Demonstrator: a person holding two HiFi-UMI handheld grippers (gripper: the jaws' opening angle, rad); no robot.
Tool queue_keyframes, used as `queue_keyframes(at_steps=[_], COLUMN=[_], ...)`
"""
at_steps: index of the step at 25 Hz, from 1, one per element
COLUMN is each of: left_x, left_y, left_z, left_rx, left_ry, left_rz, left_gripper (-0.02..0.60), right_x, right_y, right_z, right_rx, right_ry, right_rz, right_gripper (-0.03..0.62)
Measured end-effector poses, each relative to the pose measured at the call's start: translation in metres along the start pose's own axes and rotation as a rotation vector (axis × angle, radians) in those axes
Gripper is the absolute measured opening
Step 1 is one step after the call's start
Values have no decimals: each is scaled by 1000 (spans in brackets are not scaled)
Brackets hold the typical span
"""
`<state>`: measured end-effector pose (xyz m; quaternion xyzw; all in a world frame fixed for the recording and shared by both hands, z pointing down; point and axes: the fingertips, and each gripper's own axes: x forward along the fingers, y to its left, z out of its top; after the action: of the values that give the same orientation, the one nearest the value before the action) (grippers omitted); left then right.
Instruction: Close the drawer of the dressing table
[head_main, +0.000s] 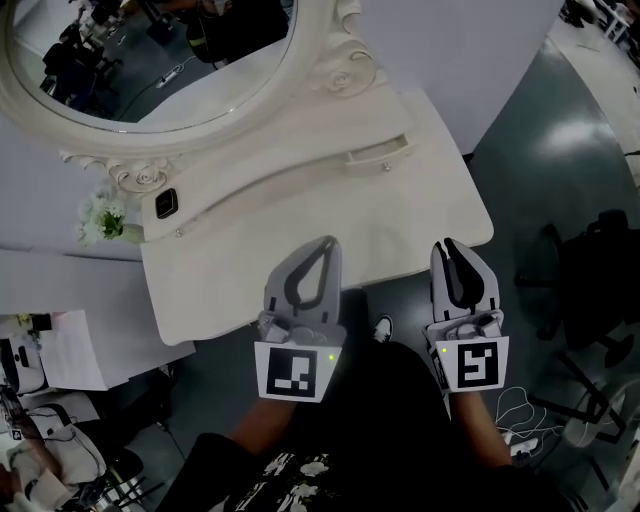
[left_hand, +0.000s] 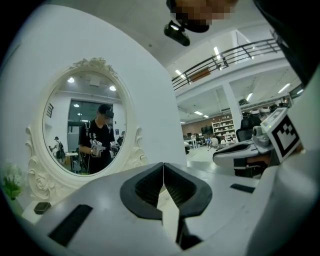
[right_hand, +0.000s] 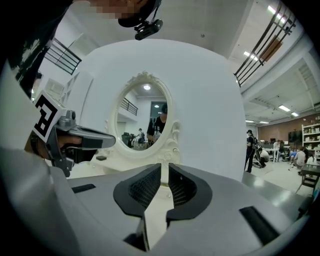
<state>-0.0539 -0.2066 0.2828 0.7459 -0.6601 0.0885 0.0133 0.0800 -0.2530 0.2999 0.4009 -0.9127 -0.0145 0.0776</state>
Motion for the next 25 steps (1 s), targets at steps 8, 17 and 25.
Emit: queue_keyframes(at_steps=[8,17,25], left_x=[49,80,100], left_y=[15,33,31], left_z=[-31,-68,-105], left_rx=[-47,-86,-106], left_ry=[71,167,224], left_rz=[-37,-61,-121], left_gripper=[3,3,2], right_x=[51,99,137], right_y=[-10,-11,-11], right_z=[-40,-94,-132], right_rx=[4,-11,7], right_ry=[104,265,324], right_rz=[24,67,55], right_gripper=[97,100,131])
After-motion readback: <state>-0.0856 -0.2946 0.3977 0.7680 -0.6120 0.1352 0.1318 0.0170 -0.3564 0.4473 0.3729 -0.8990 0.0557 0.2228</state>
